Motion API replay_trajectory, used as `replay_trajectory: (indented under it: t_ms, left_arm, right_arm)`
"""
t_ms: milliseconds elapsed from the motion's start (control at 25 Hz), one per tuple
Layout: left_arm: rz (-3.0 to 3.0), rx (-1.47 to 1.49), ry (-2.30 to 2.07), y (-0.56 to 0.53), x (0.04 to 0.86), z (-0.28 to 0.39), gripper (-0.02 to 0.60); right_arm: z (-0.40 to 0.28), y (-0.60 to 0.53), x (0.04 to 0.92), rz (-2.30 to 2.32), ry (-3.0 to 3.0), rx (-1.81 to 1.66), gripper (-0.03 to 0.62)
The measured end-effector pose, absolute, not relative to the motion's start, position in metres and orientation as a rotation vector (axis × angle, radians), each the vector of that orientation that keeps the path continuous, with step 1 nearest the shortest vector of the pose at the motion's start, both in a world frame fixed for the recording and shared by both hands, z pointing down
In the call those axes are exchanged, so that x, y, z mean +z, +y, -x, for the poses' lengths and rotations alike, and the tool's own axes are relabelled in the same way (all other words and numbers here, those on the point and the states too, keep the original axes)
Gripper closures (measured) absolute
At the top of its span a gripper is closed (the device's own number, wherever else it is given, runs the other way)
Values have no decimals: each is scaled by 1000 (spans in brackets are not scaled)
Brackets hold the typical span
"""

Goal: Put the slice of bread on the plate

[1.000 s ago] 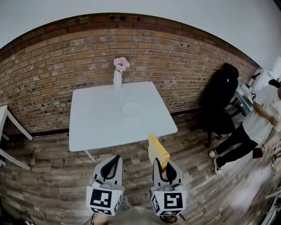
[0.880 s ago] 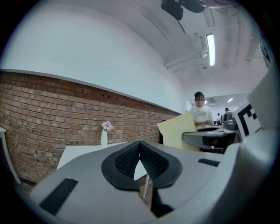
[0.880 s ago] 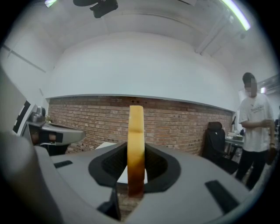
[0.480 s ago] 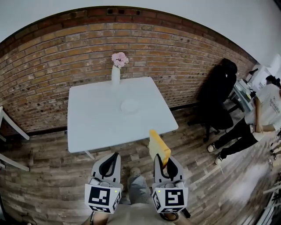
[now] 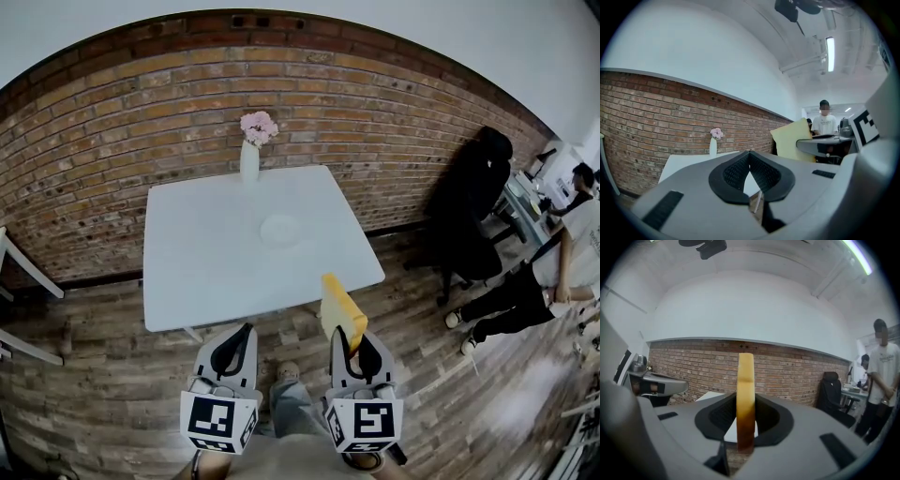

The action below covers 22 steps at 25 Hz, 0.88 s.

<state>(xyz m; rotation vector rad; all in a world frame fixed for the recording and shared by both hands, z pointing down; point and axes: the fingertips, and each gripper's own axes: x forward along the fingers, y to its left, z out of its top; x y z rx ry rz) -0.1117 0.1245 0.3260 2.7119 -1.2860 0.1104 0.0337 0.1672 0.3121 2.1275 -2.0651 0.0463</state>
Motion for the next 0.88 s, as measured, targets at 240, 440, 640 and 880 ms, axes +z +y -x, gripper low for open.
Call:
replay_trajectory:
  t_ms: [240,440,640,880]
  left_arm:
    - [-2719,144,-1292,104,334,97,572]
    - [-2714,156,-1325,70,333,83,572]
    - [-2690,144,-1346,35,337,66,572]
    - [-2665,142,-1362,-7,349,47,572]
  right_arm:
    - [-48,145,323,-2134,-2079,70,499]
    - [-61,108,328,-2108,-2109,83,499]
    - [-78,68,330,-2079,-2120,75,499]
    - [-89,22,340,-2033,-2140,79,499]
